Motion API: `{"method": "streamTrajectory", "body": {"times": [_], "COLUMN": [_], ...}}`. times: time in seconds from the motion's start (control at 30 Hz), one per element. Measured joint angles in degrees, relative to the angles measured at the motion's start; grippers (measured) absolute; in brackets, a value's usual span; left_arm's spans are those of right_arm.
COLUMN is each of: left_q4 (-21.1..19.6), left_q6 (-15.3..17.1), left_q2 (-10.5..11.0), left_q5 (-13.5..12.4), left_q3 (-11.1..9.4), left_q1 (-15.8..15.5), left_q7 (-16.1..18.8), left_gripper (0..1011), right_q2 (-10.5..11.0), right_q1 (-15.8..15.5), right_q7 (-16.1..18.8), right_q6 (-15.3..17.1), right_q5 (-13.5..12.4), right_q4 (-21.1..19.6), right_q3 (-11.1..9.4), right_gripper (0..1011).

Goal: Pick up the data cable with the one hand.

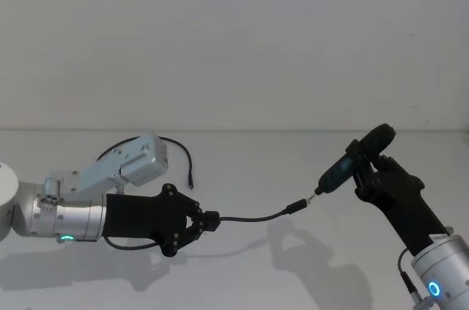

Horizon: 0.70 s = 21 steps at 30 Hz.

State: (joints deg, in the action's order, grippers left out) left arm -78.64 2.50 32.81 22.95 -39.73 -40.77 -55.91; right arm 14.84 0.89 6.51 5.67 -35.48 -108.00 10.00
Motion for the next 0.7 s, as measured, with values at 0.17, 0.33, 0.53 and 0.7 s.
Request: {"method": "streamTrajectory", "body": {"times": [0.17,0.33,0.53,0.7], "left_q4": [0.0,0.0,0.0,0.0], "left_q6": [0.0,0.0,0.0,0.0], "left_q2": [0.0,0.0,0.0,0.0], "left_q5": [0.0,0.0,0.0,0.0], "left_q3": [0.0,0.0,0.0,0.0], "left_q1": [0.0,0.0,0.0,0.0], "left_q7": [0.0,0.0,0.0,0.0], "left_gripper": [40,39,40,40], "right_q2": [0.2,0.4,0.6,0.7], "right_q1": [0.1,0.1,-0.1,-0.3], "right_q7": [-0.2,-0.4,-0.7,-0.9], "right_q6": [0.0,0.1,0.3,0.4], "right_q5": [-0.2,-0.3,-0.4,-0.4], "right_q4": [0.1,0.0,-0.5,-0.7], "right_q3": [0.2,0.2,0.2,0.2], "right_gripper": [263,263,263,263]}}
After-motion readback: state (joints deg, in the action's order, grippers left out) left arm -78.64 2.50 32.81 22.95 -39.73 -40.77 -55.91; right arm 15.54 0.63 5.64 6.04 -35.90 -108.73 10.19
